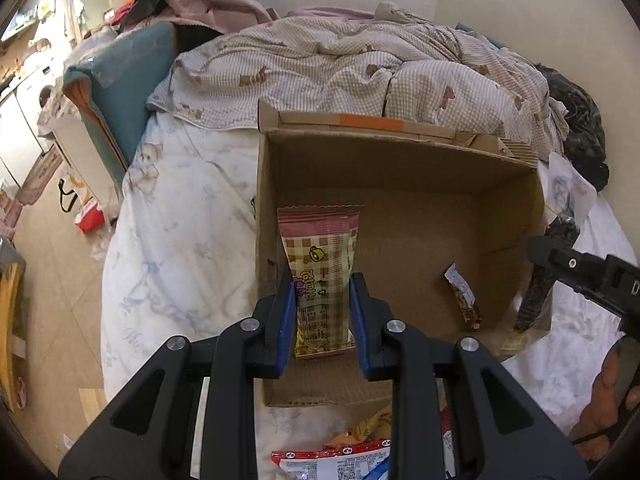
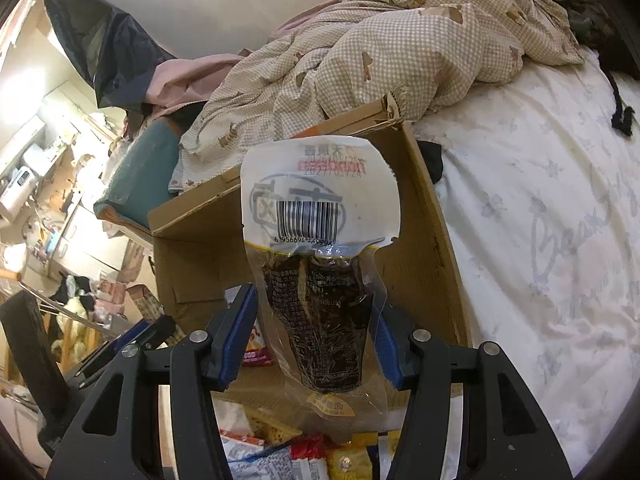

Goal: Organize snacks
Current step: 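Carry both snacks into the box and open both tools, then withdraw both tools from the box toward the remaining snacks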

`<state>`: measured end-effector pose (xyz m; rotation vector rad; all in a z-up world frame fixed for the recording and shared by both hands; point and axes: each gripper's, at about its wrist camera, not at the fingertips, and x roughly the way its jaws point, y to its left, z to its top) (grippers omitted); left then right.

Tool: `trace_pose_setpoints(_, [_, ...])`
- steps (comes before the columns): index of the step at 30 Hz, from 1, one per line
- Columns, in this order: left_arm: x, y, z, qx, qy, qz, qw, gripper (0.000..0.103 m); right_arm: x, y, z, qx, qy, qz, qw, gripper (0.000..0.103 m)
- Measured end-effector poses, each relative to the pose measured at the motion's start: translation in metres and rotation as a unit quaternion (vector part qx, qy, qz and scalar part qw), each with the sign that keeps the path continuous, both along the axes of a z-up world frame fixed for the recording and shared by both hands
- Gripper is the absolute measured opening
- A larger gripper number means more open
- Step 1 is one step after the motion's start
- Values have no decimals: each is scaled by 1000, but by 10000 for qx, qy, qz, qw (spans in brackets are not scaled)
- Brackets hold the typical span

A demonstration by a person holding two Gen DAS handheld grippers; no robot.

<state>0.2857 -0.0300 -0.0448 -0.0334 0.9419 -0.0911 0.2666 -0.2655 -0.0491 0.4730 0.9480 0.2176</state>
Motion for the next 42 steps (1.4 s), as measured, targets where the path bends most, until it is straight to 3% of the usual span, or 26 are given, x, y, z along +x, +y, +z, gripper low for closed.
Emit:
trace_pose_setpoints(13, [4, -4, -14, 47, 238, -86, 9997, 23, 5, 22, -16, -324, 151, 267, 9990, 57])
trace_pose_setpoints(22, [2, -5, -13, 105, 192, -138, 9997, 24, 2, 30, -20, -346, 241, 382, 9984, 58])
trace_pose_setpoints(25, [-2, -2, -9, 123, 170, -58, 9998, 48, 1, 31, -18, -399, 261, 296, 9984, 59])
trace_pose_setpoints(27, [-8, 3, -2, 132, 17, 81, 9999, 85, 0, 30, -16, -327, 338, 279, 9985, 60])
trace_pose_setpoints(29, [-15, 8, 6, 193, -173, 258, 9993, 95, -4, 30, -12, -313, 430, 282, 9982, 79])
trace_pose_setpoints(35, [-31, 22, 13, 20, -116, 793, 9968, 95, -18, 36, -5, -403, 498, 542, 9965, 86])
trace_pose_setpoints(40, [-38, 24, 8, 319, -99, 1307, 9909, 95, -33, 46, 5, -409, 521, 904, 9937, 89])
trace_pose_setpoints(42, [-39, 27, 10, 217, -119, 1547, 9877, 95, -41, 46, 11, -439, 449, 915, 9938, 93])
